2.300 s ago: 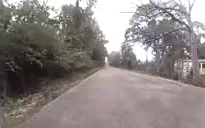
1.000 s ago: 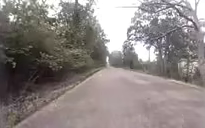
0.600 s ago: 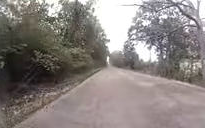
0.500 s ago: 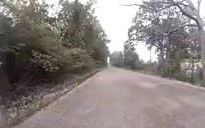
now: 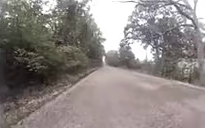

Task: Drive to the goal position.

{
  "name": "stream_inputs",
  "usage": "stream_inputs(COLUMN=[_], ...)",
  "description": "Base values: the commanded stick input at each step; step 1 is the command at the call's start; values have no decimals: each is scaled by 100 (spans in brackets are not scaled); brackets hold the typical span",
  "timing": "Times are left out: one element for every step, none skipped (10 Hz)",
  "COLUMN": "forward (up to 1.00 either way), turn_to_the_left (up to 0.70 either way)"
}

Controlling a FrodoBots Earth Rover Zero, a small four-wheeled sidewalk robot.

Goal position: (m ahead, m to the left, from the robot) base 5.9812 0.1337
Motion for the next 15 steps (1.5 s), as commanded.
stream_inputs(forward=[70, 70, 70, 70, 70, 70, 70, 70, 70, 70, 70, 70, 70, 70, 70], turn_to_the_left=[0, 0, 0, 0, 0, 0, 0, 0, 0, 0, 0, 0, 0, 0, 0])
